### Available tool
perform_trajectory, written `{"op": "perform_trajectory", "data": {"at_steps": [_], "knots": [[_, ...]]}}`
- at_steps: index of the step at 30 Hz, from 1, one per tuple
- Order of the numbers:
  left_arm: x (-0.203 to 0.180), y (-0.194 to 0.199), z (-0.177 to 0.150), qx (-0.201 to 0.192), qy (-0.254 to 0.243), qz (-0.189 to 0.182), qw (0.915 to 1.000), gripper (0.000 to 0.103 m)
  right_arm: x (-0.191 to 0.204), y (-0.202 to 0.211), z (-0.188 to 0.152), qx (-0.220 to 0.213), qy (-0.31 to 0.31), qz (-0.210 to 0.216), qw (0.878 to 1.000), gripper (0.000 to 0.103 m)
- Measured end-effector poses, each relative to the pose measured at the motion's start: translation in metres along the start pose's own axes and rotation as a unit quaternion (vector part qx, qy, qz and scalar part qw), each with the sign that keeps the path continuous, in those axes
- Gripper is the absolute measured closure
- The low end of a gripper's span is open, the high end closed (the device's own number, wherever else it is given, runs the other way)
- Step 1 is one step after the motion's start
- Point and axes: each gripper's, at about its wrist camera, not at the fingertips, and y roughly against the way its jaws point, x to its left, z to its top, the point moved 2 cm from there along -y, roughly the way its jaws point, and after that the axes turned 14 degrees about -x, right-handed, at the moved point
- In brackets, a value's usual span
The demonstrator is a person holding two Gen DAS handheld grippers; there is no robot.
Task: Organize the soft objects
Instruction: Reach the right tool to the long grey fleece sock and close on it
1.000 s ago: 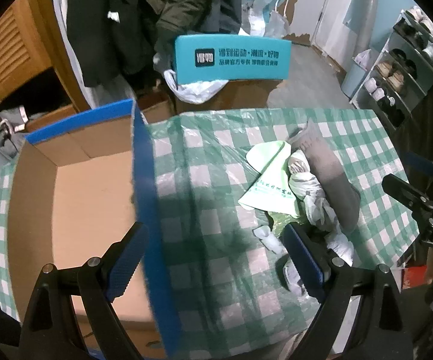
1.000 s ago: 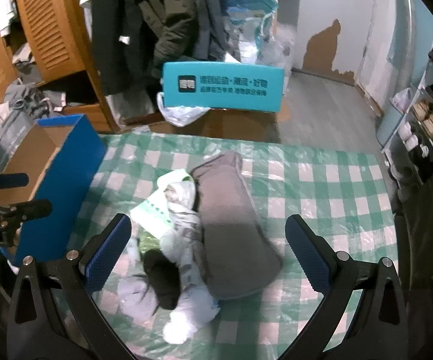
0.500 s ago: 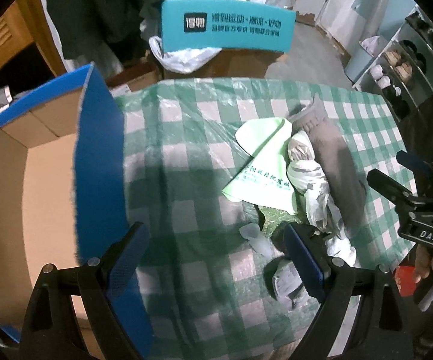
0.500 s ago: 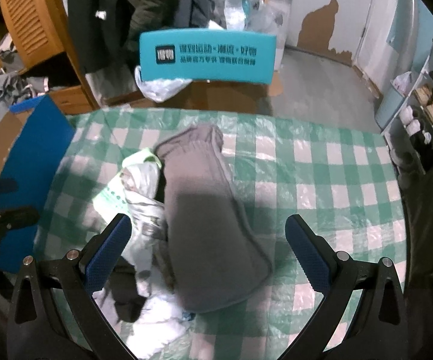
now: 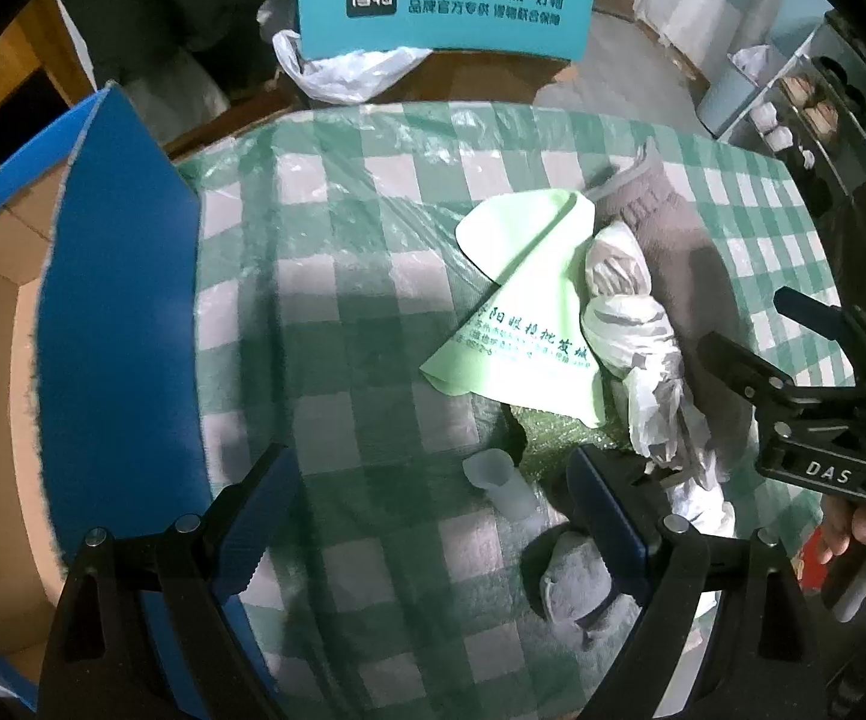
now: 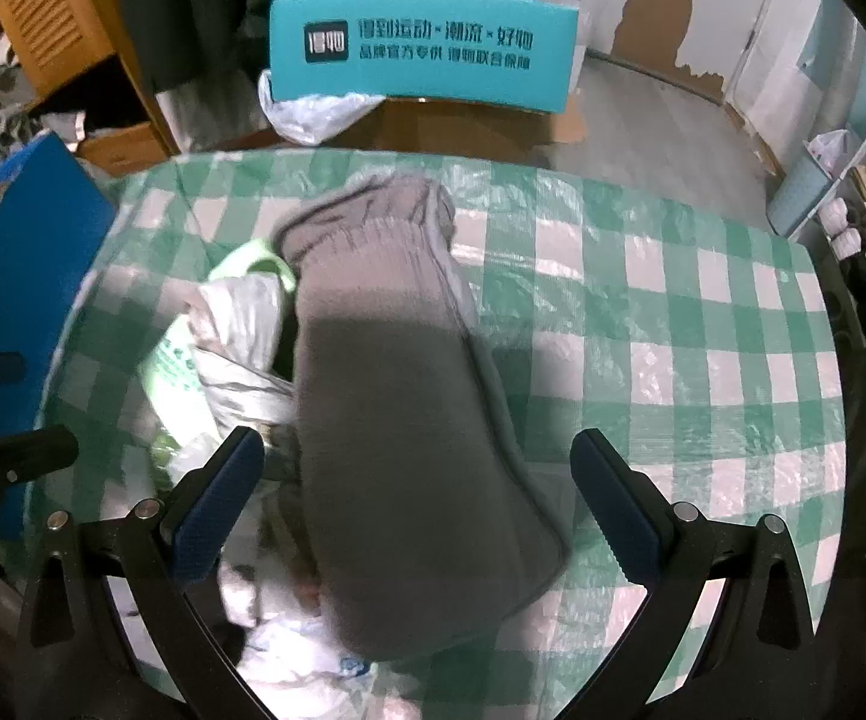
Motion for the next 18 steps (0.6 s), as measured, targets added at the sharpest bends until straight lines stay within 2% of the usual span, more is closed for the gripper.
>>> {"op": "perform_trajectory", "data": {"at_steps": [10,13,18], "knots": [[-0.001,-0.013,-0.004,0.017,-0.002,0.001,0.9999,0.010,-0.006,-0.024,-0.011,0.036,0.003,-0.014,0.999,0.002],[-0.001,-0.015,-0.004,0.020,0.000,-0.002,0.9998,0.010,-0.004,-0.029,-0.014,0.043,0.014,-0.013,0.999,0.014],[0.001,-0.016,-0.005,0.025,0.004,-0.006,0.9997,0.010,-0.005,-0.032,-0.017,0.057,0.021,-0.004,0.998,0.048]]}}
